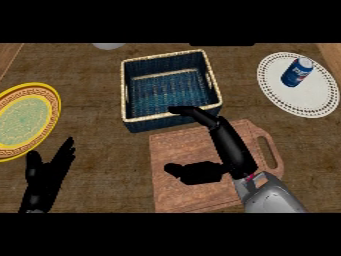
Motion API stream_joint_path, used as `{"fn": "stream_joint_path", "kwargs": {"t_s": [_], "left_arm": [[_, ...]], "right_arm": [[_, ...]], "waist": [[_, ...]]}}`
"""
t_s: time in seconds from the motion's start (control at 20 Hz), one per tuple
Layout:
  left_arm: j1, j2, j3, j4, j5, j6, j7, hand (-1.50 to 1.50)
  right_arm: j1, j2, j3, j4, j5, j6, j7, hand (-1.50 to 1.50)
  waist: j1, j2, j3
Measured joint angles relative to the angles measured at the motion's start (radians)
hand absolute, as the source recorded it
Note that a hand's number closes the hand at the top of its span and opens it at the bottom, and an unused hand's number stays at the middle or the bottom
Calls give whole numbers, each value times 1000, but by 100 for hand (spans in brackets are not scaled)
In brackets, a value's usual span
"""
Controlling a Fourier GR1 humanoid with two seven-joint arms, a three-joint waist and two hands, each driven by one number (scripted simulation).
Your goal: Pick the cupcake from the cutting board and place it in the basket
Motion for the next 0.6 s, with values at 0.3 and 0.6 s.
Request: {"fn": "stream_joint_path", "kwargs": {"t_s": [0.3,0.6], "left_arm": [[32,3,17,-3,9,3,-2,0],[53,8,32,-7,15,-11,-23,0]], "right_arm": [[-96,-219,-8,-69,231,44,285,-150],[-209,-435,-69,-261,195,318,565,-150]], "waist": [[-32,-15,0],[-39,-16,0]]}}
